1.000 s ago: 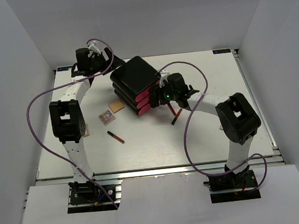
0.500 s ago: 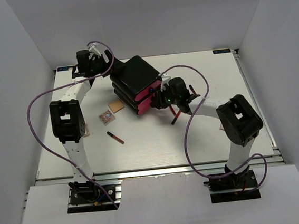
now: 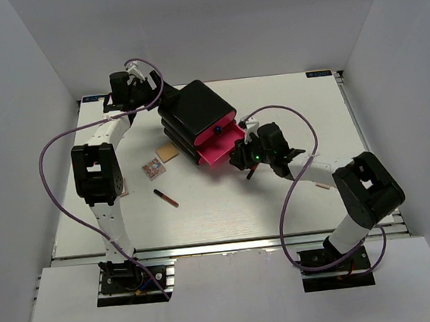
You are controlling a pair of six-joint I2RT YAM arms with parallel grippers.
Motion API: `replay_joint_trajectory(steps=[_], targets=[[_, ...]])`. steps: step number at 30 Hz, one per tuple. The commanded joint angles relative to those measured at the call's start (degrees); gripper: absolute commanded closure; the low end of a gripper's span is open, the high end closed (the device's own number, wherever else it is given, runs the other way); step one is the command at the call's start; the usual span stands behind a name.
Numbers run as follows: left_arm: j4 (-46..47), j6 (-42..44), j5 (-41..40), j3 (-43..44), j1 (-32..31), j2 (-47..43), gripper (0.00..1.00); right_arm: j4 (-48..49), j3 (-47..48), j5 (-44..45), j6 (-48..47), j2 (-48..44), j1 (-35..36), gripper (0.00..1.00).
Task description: Organize the makeup
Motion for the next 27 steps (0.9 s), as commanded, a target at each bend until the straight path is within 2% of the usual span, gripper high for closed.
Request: replay_joint_trajectory(steps=[1,6,13,16,17,19,20,22,23,24,25,27], targets=[[0.0,0.0,-1.4,1.8,0.3,-2.3,0.06,2.2,-1.1,-1.0,-1.5,-3.2,-0.3,0.54],[0.0,0.3,-6.3,1.7,2.1,-5.8,0.05,-0.2,0.4,-2.1,-3.4,-3.8,-0.3,0.34],[-0.5,-3.0,-18.0,-2.2,7.5,-15.0,0.05,-7.1,-1.4,-5.7,-9.7,-8.2,-1.0,0.29],[-3.7,-6.4,-25.3,-7.4,7.8,-21.4,0.06,-13.8,-3.0,-11.7,-18.9,-12.7,-2.4,0.30],[-8.5,-7.8,-30.8,-8.7,7.8,-22.9,0.08,-16.0,-3.9,-13.3,-21.8,-14.2,-2.7,0.30],[-14.2,-13.6,-34.7,-12.9,7.9,-27.0,0.13,-21.7,-5.3,-16.8,-28.1,-19.1,-3.9,0.32],[-20.8,-15.6,-38.9,-14.3,8.2,-28.1,0.17,-23.3,-6.9,-17.7,-30.1,-21.0,-5.1,0.33],[-28.4,-19.3,-43.1,-18.6,8.2,-30.3,0.26,-27.4,-8.6,-17.6,-35.5,-26.5,-6.0,0.34],[-35.6,-24.0,-47.8,-20.2,8.3,-32.6,0.26,-28.3,-9.4,-17.3,-36.7,-28.2,-6.8,0.34],[-38.7,-27.0,-49.9,-21.9,8.3,-33.9,0.26,-29.0,-10.9,-16.2,-38.7,-31.6,-7.2,0.34],[-41.2,-32.4,-51.4,-25.7,8.4,-35.1,0.24,-30.0,-11.5,-15.5,-39.2,-32.9,-7.9,0.33],[-46.9,-38.0,-51.8,-29.3,10.0,-37.7,0.19,-30.5,-12.5,-13.2,-39.5,-36.1,-8.5,0.32]])
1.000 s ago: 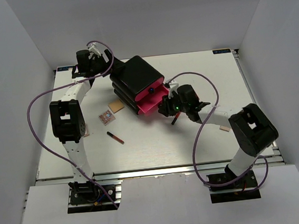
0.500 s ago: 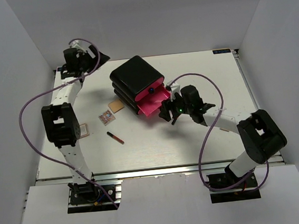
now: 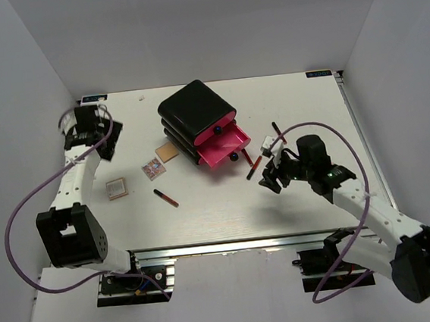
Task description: Organize the makeup
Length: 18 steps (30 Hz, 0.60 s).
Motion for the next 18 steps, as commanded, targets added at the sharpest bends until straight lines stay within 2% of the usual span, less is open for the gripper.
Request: replay_joint_trajectory(steps=[1,2,4,11,18], targets=[[-19.8,-17.9,-8.0,-7.5,2.2,-2.2,0.15,-4.5,-1.3,1.6,-5.4,-4.0,-1.7,0.32],[-23.6,-19.5,-7.9,-8.1,3.9,-1.2,0.08,-4.7,-1.2,2.3,-4.8,-4.3,-2.1,0.31],[-26.3,-22.0,-7.2,-8.0,5.0,1.0,0.02,-4.8,-0.5,3.5,-3.1,-4.5,-3.3,0.30],[-26.6,-24.7,-1.3,-4.3,8.9,12.2,0.02,-3.1,0.7,3.4,-1.1,-2.9,-8.2,0.29],[-23.7,-26.7,-0.5,0.7,9.8,22.2,0.02,-2.5,1.3,1.3,-0.2,-2.2,-11.8,0.29]])
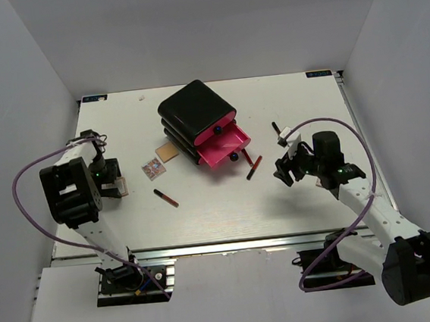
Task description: Organize the makeup
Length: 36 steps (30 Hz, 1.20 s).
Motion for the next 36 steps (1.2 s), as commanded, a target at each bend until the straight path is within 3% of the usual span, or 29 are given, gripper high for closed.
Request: replay_joint_trajectory(steps=[1,7,10,11,12,13,15,16,21,22,24,25,26,29,32,35,36], targets=[[1.4,-2.4,0.8,4.3,0.5,2.1,0.02,0.6,2.3,-1.9,0.8,0.1,-1.6,0.29],[2.0,-3.5,1.0,4.0,0.6,4.7,0.02,0.3,2.5,-2.5,0.4,0.2,-3.8,0.29],[3.2,-3.6,2.0,0.7,0.5,4.1,0.13,0.0,2.9,-2.8,0.6,0.6,-4.9,0.29],[4.1,-3.6,2.4,-0.3,0.5,3.9,0.20,-0.3,3.1,-2.9,0.6,0.8,-5.1,0.29],[5.0,-3.2,2.9,-1.4,0.5,2.7,0.50,-0.3,3.3,-3.1,0.5,0.9,-5.5,0.29],[6.2,-1.6,4.8,-2.5,0.6,1.8,0.67,-0.5,3.7,-3.1,0.4,0.9,-6.3,0.29],[8.3,0.8,6.3,-4.2,-0.1,-1.1,0.93,-0.6,4.2,-3.6,0.3,1.3,-7.1,0.29],[8.5,4.8,5.1,-4.0,-0.7,-2.2,1.00,-0.6,4.6,-3.8,0.2,1.5,-8.0,0.29],[10.9,18.0,0.4,-3.2,-12.0,-12.2,1.00,0.0,6.2,-5.0,1.0,3.7,-10.0,0.30],[14.9,21.5,0.1,-4.2,-16.4,-17.6,1.00,0.4,6.5,-5.1,1.1,4.0,-10.4,0.30],[20.1,24.0,1.1,-9.4,-20.0,-24.2,1.00,0.8,7.6,-5.2,1.3,5.2,-11.0,0.30],[27.0,26.2,1.9,-11.7,-23.0,-27.7,1.00,1.1,7.9,-5.3,1.3,5.7,-11.3,0.30],[30.7,27.4,3.4,-13.9,-24.6,-34.8,1.00,1.3,8.1,-5.3,1.4,6.3,-11.4,0.30],[41.2,32.9,7.5,-20.0,-29.7,-43.2,1.00,1.7,9.1,-5.8,1.4,7.5,-12.7,0.30],[41.5,38.0,12.1,-18.6,-34.8,-41.3,1.00,2.1,9.9,-6.2,1.8,8.6,-13.6,0.30],[38.9,41.4,9.4,-13.0,-43.5,-37.8,1.00,2.1,10.7,-6.6,2.6,9.1,-13.6,0.30],[37.5,41.7,4.9,-11.0,-45.5,-34.7,1.00,2.0,10.8,-6.6,2.6,9.1,-13.6,0.30]])
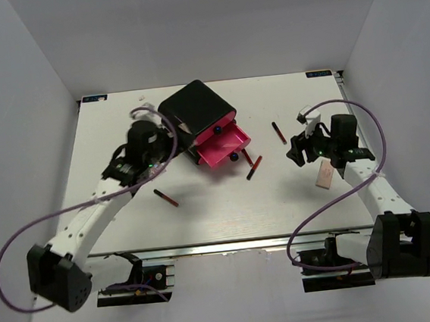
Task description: Organize the makeup
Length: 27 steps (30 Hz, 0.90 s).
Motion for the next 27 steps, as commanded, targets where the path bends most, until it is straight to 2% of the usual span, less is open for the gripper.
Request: replay_joint_trajectory(steps=[1,6,11,13,16,26,27], targets=[[-2.5,5.4,-4.1,5.6,-8.7,7.0,1.00,1.5,2.7,-1.7,1.0,-0.1,-1.2,0.30],[-9.0,-4.2,-12.8,17.4,-14.1,17.9,1.00,1.3,1.9,-1.3,1.1,-2.0,-2.4,0.30],[-24.6,-13.1,-26.6,33.6,-18.7,29.5,1.00,0.9,0.1,-1.2,1.3,-4.2,-3.1,0.30],[-30.2,-16.7,-29.3,39.8,-19.7,34.5,1.00,0.8,-0.3,-1.3,1.4,-4.6,-3.4,0.30],[-31.5,-19.4,-31.2,42.8,-21.1,38.3,1.00,1.0,-0.5,-1.5,1.7,-4.8,-3.6,0.30],[-32.6,-17.2,-41.4,45.0,-25.8,43.9,1.00,1.4,-1.4,-2.2,2.4,-5.4,-4.4,0.30],[-32.0,-16.6,-42.8,44.8,-26.1,44.5,0.97,1.5,-1.5,-2.2,2.4,-5.5,-4.4,0.30]])
